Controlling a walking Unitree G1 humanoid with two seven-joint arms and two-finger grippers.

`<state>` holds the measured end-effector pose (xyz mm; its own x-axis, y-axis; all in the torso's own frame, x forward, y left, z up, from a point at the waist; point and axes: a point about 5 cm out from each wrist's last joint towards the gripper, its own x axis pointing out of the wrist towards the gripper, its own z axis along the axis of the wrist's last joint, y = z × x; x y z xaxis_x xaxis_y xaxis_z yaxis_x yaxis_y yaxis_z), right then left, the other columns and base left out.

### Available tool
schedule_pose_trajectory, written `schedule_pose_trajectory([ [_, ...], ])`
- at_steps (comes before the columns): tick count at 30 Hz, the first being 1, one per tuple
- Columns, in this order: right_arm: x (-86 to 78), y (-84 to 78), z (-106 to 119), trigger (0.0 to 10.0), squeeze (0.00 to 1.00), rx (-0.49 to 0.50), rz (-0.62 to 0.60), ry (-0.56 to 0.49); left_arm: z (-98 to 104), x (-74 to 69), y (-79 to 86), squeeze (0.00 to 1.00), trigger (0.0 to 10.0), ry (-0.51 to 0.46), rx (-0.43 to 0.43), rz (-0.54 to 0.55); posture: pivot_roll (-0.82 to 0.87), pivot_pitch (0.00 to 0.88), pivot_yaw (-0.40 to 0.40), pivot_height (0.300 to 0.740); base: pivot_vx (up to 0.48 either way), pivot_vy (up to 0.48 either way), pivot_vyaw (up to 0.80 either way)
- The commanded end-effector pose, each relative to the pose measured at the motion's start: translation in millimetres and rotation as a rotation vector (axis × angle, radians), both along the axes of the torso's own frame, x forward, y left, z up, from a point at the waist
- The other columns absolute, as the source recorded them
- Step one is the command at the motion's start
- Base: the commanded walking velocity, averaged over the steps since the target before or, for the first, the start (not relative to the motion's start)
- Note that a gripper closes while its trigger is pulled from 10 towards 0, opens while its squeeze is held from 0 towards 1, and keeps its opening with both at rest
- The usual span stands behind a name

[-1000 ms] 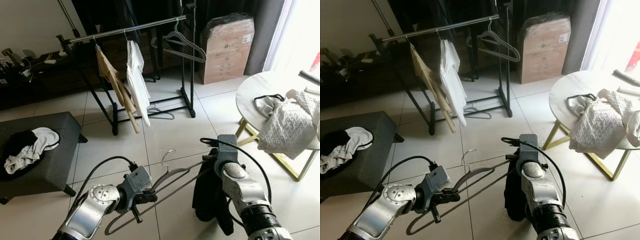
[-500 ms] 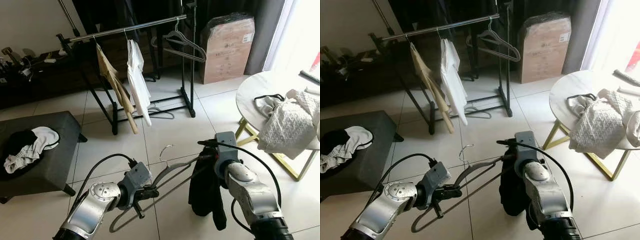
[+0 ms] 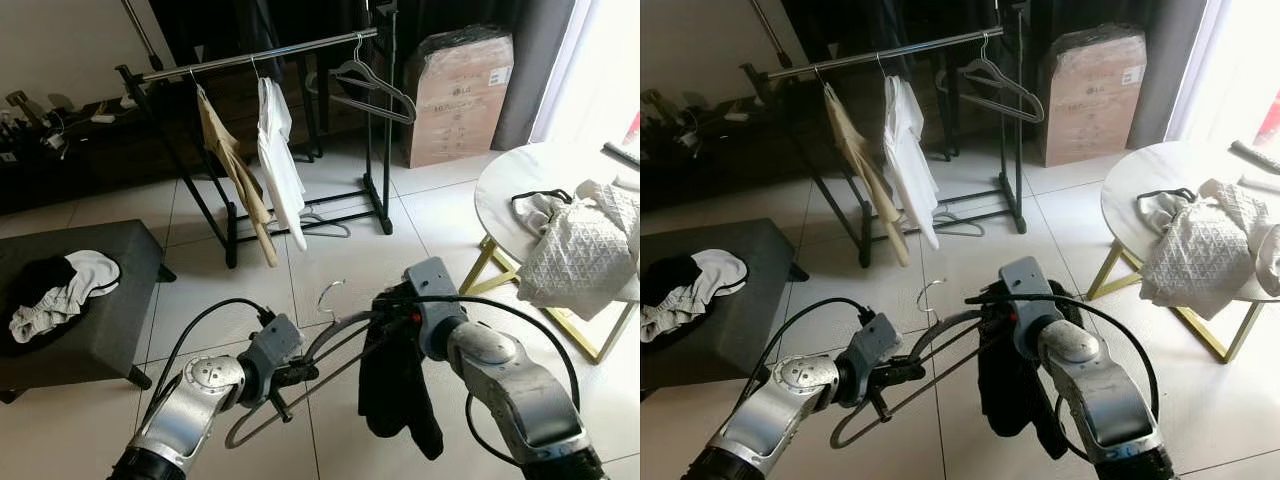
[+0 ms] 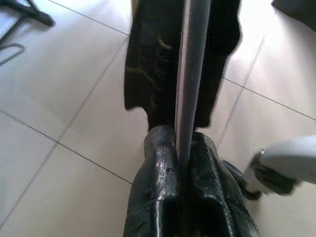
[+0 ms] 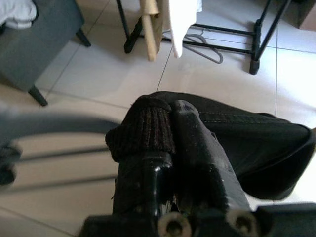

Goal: Hang hanger

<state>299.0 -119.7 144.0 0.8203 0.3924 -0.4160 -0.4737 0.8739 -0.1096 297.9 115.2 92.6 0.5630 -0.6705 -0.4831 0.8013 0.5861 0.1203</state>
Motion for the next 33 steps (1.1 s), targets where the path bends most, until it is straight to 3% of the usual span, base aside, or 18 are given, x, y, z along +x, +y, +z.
schedule_pose_trajectory([
  [1, -7.8, 14.0, 7.3, 10.0, 0.00, 0.037, 0.086, -0.005, 2.6, 5.5, 8.1, 0.00, 10.0, -0.031, 0.015, 0.047, -0.14, 0.171, 0.108, 0.740, 0.000, 0.000, 0.00],
  [6, -14.8, 22.4, 12.8, 10.0, 0.00, 0.073, 0.177, -0.015, 2.6, 7.2, 6.1, 0.00, 10.0, -0.042, 0.007, 0.049, -0.14, 0.170, 0.109, 0.740, 0.000, 0.000, 0.00],
  [8, -14.3, 21.2, 10.2, 10.0, 0.00, 0.023, 0.187, -0.039, 4.5, 9.8, 4.8, 0.00, 10.0, -0.066, -0.005, 0.068, -0.13, 0.171, 0.109, 0.740, 0.000, 0.000, 0.00],
  [10, -1.8, 3.4, -3.2, 10.0, 0.00, -0.114, 0.051, -0.046, 10.4, 14.8, 4.0, 0.00, 10.0, -0.109, -0.035, 0.106, -0.13, 0.171, 0.108, 0.740, 0.000, 0.000, 0.00],
  [12, 4.3, -8.7, -11.2, 10.0, 0.00, -0.181, -0.032, -0.034, 14.4, 17.7, 3.5, 0.00, 10.0, -0.133, -0.059, 0.128, -0.13, 0.171, 0.108, 0.740, 0.000, 0.000, 0.00],
  [16, -4.4, 9.0, -3.4, 10.0, 0.00, -0.046, 0.104, -0.022, 23.1, 22.4, 1.8, 0.00, 10.0, -0.163, -0.129, 0.166, -0.13, 0.174, 0.107, 0.740, 0.000, 0.000, 0.00],
  [22, -14.8, 25.0, 8.3, 10.0, 0.00, 0.037, 0.225, -0.058, 20.9, 21.2, -1.8, 0.00, 10.0, -0.152, -0.138, 0.153, -0.13, 0.175, 0.109, 0.740, 0.000, 0.000, 0.00],
  [27, -27.3, 36.9, 18.9, 10.0, 0.00, 0.030, 0.378, -0.110, 19.2, 20.2, -6.7, 0.00, 10.0, -0.141, -0.152, 0.144, -0.13, 0.174, 0.109, 0.740, 0.000, 0.000, 0.00],
  [31, -29.3, 37.1, 31.0, 10.0, 0.00, 0.050, 0.390, -0.142, 19.2, 21.5, -7.7, 0.00, 10.0, -0.141, -0.158, 0.150, -0.14, 0.175, 0.108, 0.740, 0.000, 0.000, 0.00],
  [33, -29.6, 32.7, 27.7, 10.0, 0.00, -0.002, 0.388, -0.136, 19.6, 22.1, -9.8, 0.00, 10.0, -0.145, -0.166, 0.153, -0.14, 0.173, 0.108, 0.740, 0.000, 0.000, 0.00],
])
